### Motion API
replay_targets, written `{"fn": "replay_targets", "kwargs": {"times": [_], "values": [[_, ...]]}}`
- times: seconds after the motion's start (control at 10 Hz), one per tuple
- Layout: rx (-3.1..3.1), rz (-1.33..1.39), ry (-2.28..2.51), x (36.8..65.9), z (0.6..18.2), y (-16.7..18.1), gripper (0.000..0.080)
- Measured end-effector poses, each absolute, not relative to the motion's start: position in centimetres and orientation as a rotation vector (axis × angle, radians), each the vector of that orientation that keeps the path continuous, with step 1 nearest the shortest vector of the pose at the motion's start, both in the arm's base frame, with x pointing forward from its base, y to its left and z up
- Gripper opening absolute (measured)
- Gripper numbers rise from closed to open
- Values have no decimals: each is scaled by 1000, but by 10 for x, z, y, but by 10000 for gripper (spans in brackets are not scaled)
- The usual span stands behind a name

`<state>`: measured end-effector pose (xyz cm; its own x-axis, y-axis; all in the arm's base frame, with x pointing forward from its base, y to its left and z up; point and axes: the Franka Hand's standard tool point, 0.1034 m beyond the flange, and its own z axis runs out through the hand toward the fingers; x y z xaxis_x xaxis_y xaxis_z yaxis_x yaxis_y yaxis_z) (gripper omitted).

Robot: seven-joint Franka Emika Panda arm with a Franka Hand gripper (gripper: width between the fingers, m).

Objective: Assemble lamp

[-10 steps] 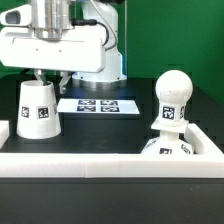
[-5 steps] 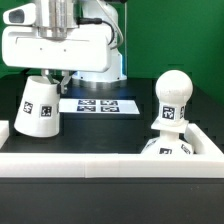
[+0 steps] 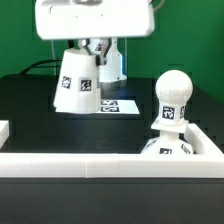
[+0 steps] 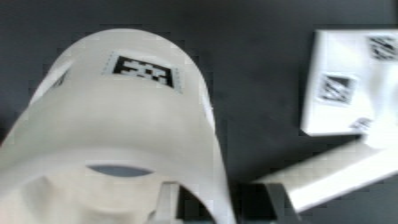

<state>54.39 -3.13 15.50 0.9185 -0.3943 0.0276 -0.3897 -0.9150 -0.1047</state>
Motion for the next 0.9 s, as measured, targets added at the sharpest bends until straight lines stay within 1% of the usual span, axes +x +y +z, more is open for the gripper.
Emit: {"fn": "replay_targets", "kwargs": {"times": [0.1,0.3,0.5,0.7,0.8,0.9], "values": [[-2957,-72,661,560,174,-14,44],[-2935,-90,687,581,197,3,44],[-2941,-86,677,578,192,1,44],[-2940,-83,669,578,193,2,44],[-2930,-75,650,577,200,4,44],[-2917,-47,663,580,215,11,44]]}}
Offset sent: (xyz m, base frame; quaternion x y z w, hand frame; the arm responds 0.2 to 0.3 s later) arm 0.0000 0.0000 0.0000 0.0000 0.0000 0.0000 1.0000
